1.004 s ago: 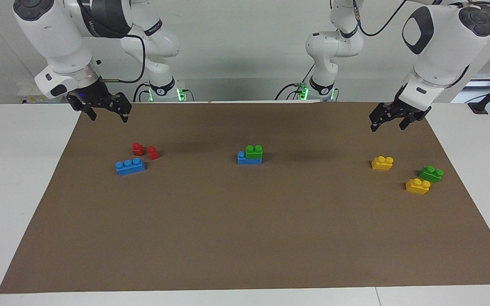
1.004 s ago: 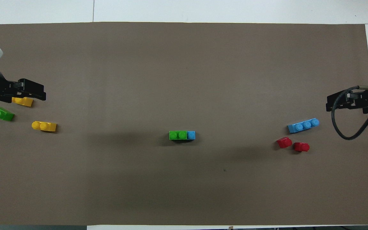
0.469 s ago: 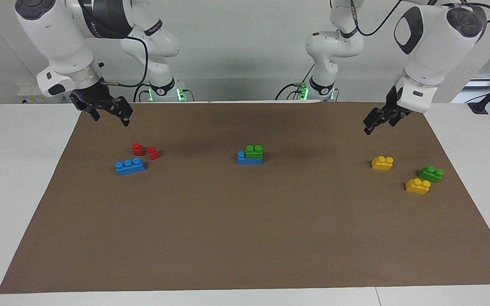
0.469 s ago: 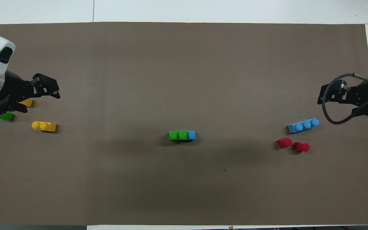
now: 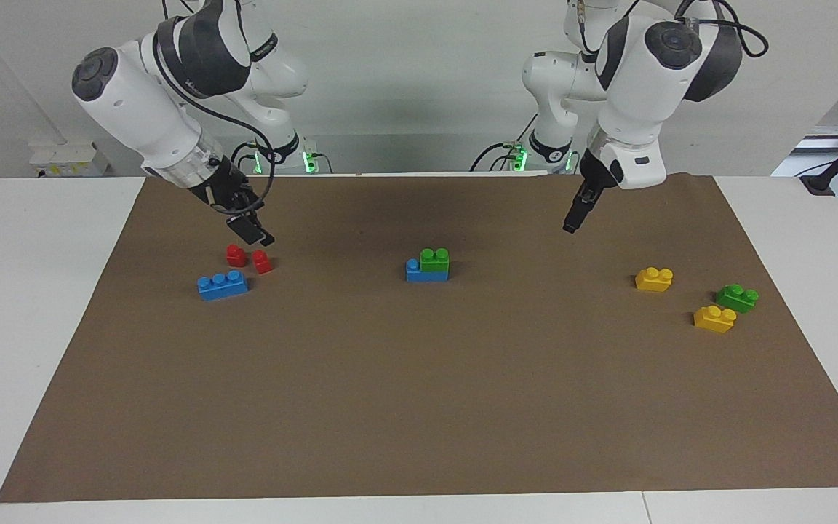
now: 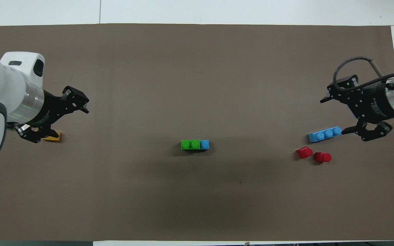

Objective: Remove green block with left arm and hold with right
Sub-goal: 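Move the left gripper while the right gripper moves toward the joined bricks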

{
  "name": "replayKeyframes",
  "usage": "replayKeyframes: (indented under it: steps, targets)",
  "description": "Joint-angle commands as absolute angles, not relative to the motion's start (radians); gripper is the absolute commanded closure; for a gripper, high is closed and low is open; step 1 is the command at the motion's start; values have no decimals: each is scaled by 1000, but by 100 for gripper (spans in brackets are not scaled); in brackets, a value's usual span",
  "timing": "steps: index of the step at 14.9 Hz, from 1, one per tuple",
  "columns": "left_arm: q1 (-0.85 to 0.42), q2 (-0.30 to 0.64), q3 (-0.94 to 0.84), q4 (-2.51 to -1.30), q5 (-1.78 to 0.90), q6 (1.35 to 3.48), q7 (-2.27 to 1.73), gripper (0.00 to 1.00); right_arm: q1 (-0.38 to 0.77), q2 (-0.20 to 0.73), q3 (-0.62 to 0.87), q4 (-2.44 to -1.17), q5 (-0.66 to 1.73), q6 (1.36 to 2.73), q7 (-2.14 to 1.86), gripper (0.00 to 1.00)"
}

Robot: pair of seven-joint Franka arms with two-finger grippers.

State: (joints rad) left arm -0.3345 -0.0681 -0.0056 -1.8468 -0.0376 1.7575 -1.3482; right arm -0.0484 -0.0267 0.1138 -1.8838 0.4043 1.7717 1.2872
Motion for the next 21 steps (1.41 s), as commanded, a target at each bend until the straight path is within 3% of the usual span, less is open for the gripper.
replayKeyframes:
  steps: [1, 12, 21]
  targets:
    - [-411, -132, 9, -1950, -49, 1848, -1628, 0, -32, -41, 115, -1956, 504, 1857, 1400, 1]
    - [-584, -98, 8, -2098, -52, 2101, -2169, 0, 133, -6, 115, -2091, 561, 2064, 1480, 1]
    - [-682, 40, 9, -2108, -52, 2287, -2345, 0, 261, 25, 115, -2206, 660, 2261, 1482, 1]
